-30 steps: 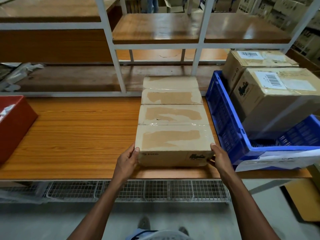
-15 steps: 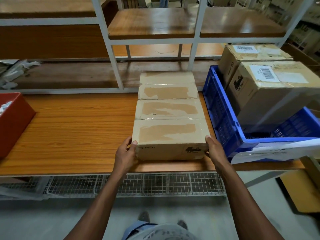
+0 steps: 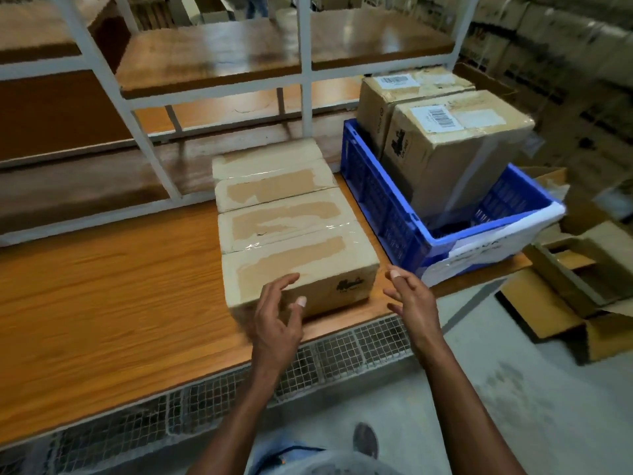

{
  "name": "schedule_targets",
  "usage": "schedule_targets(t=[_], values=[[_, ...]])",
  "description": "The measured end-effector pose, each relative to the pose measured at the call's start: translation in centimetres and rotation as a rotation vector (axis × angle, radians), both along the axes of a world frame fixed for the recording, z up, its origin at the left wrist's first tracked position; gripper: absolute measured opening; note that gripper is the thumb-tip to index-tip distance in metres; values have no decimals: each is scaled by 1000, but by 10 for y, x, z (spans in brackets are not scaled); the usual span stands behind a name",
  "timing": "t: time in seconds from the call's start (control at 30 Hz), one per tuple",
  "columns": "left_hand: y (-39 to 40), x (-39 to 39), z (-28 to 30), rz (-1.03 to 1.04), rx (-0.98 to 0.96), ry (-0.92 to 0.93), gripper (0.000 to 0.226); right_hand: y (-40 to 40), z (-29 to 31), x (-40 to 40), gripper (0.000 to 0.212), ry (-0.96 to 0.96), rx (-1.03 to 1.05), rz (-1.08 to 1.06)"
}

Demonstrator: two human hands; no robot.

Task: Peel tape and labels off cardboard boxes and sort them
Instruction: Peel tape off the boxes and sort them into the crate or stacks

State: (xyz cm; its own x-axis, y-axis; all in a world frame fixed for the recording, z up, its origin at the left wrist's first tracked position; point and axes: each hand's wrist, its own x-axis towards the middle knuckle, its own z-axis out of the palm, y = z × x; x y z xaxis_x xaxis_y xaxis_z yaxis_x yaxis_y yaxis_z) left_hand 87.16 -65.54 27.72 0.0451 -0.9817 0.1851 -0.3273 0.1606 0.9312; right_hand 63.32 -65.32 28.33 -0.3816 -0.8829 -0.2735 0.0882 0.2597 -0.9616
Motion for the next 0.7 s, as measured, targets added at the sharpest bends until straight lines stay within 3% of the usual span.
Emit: schedule_targets(t=[0.13,0.23,0.53,0.7], values=[[-3,-6,-2,-247,318,186,25,35,-3,16,23,-62,40,-191],[2,-11,-16,-419,553,256,23,77,-15,27,24,-93,81,-307],[80,-26,-107,-746,1204,98,32,262,-94,52,24,-219,416,-784],[120,-31,-144,-705,1487,60,31,365,-137,71,25,-599,405,-1079]])
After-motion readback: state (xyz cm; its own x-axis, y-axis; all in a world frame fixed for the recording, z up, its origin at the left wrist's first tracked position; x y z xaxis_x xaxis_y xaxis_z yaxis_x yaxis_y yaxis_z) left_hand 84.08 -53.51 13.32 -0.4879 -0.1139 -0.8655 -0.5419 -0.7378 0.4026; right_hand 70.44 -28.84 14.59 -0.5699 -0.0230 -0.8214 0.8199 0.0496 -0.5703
